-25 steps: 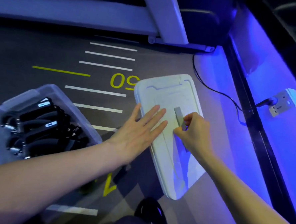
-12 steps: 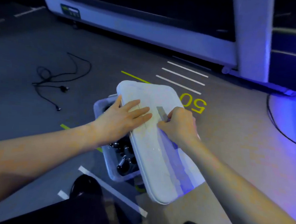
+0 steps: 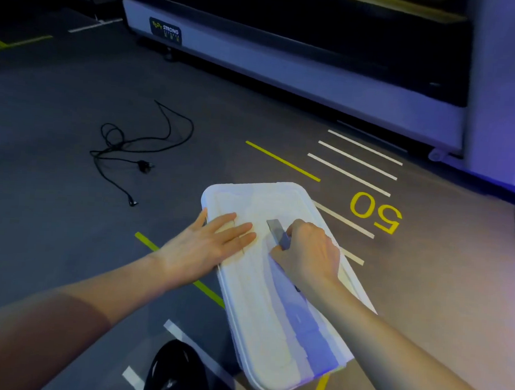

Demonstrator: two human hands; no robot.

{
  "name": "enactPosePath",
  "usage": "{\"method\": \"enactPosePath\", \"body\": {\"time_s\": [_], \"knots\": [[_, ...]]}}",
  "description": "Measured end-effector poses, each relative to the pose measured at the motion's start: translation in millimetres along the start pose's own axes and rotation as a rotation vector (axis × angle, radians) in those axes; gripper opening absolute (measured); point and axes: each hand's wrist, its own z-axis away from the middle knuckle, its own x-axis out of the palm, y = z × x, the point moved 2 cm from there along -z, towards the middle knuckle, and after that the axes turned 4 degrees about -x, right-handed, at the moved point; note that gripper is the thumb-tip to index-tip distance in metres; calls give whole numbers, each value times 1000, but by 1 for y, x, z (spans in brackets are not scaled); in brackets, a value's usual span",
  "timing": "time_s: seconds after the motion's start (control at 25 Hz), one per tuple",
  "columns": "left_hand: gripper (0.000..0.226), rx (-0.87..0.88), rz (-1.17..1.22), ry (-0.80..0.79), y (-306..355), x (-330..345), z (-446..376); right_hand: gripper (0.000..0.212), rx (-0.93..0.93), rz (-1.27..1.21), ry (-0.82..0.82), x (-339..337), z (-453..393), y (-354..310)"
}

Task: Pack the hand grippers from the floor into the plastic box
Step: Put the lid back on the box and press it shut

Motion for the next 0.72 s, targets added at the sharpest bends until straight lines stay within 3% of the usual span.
{"method": "enactPosePath", "body": {"time_s": [0.08,0.2,0.32,0.48,0.72], "knots": [[105,4,23,-47,-4,9,2,22,-46,12,62,8,-1,10],[109,-7,48,-106,-12,25,6,47,54,88,85,16,-4,48],[108,-21,160,-230,-9,32,7,48,139,-53,-53,21,-3,85],[97,-31,209,-376,-2,40,14,49,43,-165,-70,27,0,95],[81,-76,373,-310,3,36,9,50,82,-251,-21,29,1,110]]}}
